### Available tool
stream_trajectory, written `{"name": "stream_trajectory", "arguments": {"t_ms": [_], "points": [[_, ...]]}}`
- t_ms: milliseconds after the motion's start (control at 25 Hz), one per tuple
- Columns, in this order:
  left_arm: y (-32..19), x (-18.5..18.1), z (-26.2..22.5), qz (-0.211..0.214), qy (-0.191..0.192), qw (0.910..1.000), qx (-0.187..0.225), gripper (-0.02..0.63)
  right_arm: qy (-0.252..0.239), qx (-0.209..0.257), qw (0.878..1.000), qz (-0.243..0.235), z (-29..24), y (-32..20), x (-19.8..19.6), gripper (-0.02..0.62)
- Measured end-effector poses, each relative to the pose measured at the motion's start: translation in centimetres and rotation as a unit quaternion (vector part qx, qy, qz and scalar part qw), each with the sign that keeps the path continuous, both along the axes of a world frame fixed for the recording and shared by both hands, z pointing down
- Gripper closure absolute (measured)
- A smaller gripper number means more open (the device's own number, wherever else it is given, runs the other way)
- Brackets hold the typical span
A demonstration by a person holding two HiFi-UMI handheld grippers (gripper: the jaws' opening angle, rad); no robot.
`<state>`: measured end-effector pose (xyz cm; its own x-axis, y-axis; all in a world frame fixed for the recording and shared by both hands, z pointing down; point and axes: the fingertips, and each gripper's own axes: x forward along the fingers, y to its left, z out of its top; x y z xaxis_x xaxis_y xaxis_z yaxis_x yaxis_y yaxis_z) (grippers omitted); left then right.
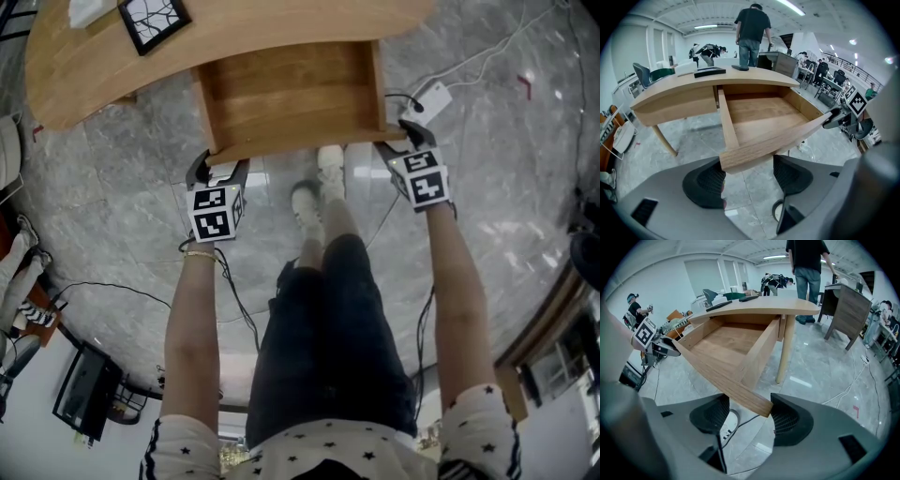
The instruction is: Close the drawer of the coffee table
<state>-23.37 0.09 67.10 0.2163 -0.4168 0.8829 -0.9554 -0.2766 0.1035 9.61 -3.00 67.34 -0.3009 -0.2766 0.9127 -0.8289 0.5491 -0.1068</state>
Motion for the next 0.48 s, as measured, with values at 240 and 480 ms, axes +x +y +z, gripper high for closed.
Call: {"name": "stream_trajectory", "arguments": {"t_ms": [240,480], "points": [[-1.1,-0.2,-0.1,0.002,-0.001,1.0,0.001,0.273,0.001,-0.001,1.0,0.002,0.0,-0.8,-0.2,0.31],[-1.6,-0.3,-0.1,0.004,0.0,1.0,0.002,0.273,-0.001,-0.003,1.0,0.006,-0.1,-1.3,-0.4,0.31]]}}
